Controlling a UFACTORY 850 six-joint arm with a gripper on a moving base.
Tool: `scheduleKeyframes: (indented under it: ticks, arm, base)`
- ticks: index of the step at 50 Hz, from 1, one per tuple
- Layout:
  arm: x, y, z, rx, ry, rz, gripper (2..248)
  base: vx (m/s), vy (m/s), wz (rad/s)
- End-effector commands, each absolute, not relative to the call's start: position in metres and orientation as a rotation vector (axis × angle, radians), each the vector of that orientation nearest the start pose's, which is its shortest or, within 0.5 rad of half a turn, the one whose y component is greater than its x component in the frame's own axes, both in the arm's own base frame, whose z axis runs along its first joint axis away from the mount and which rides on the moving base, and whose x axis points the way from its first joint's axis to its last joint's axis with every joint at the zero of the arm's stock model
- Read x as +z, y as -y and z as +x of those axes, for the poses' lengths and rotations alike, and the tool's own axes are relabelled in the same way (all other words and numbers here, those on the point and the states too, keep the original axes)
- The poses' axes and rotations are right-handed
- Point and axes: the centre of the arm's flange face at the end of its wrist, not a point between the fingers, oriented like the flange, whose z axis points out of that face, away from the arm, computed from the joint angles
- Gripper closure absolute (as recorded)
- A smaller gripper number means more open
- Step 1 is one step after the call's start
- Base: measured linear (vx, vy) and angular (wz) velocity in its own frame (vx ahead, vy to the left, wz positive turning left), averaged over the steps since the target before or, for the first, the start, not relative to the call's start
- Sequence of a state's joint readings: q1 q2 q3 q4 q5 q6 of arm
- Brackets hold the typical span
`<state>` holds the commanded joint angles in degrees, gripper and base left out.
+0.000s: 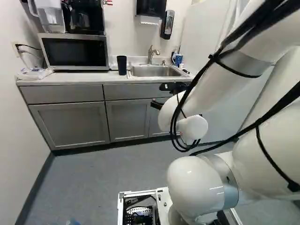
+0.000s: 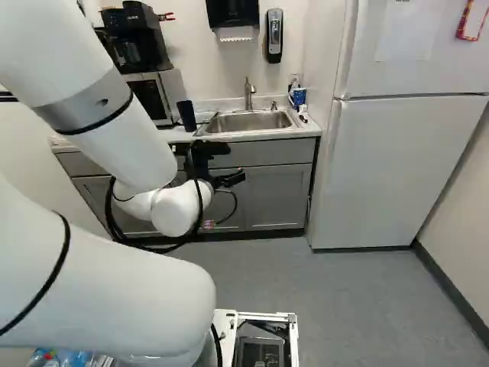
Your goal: Rinse the cup and place it in the tray
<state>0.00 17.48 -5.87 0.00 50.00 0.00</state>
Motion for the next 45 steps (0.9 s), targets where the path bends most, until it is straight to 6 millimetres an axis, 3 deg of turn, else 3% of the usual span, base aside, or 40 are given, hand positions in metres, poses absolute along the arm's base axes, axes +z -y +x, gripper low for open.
scheduleKeyframes:
  ticks: [45]
  arm:
    - [0.425, 0.002, 0.318, -2.013, -0.007, -2.417, 3]
  base:
    - [0.000, 0.000, 0.000]
